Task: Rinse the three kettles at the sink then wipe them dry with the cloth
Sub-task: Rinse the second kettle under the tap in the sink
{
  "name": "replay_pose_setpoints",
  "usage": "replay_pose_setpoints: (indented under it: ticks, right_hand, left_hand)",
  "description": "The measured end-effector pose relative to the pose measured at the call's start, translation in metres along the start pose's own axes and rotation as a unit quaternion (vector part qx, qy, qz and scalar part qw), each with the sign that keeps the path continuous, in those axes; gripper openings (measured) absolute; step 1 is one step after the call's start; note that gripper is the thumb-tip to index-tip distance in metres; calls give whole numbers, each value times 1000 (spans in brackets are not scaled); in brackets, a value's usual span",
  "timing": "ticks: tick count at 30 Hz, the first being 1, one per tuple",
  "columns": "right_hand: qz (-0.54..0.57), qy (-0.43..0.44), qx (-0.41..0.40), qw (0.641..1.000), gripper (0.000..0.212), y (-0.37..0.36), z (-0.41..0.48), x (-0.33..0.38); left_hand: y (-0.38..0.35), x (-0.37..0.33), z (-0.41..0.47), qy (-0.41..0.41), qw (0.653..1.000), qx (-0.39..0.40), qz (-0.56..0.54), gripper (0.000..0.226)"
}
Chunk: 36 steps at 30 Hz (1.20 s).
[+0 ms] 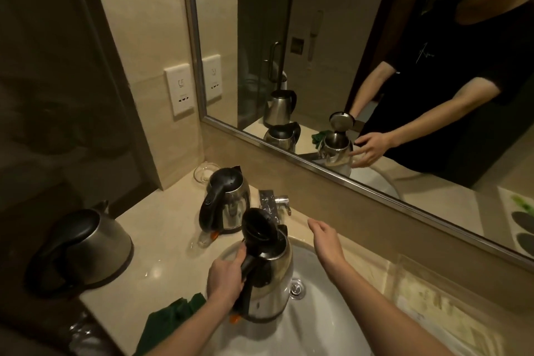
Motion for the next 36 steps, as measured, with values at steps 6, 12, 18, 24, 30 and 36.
replay_pose_setpoints:
  ticks: [6, 12, 18, 24, 30, 36]
  right_hand:
    - [-5, -37, 32, 999, 39, -21, 33, -18]
    - [12, -48, 83, 995, 39, -41, 55, -17]
    - [9, -51, 114, 992, 36, -60, 72, -17]
    - [-11, -56, 118, 991, 41, -62, 84, -26]
    - [1, -50, 130, 990, 42, -60, 88, -30]
    - [27, -62, 123, 990, 42, -59, 88, -32]
  left_hand:
    - [2, 18, 17, 41, 999, 10, 9, 59]
    - [0, 20, 32, 61, 998, 30, -6, 56]
    - [-4, 4, 43, 63, 996, 39, -45, 47]
    - [-8, 0, 55, 73, 995, 49, -37, 47]
    - [-13, 8, 65, 89, 995, 44, -29, 48]
    - [-19, 17, 74, 81, 996, 41, -13, 60]
Point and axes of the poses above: each hand's wrist, its own z-axis towards the middle knuckle, its own y-axis out of the back of the hand, x = y × z, the point moved 1 cm from there along z, towards the middle knuckle, and after that the axes turned 6 degrees about y, right-handed, at the moved point
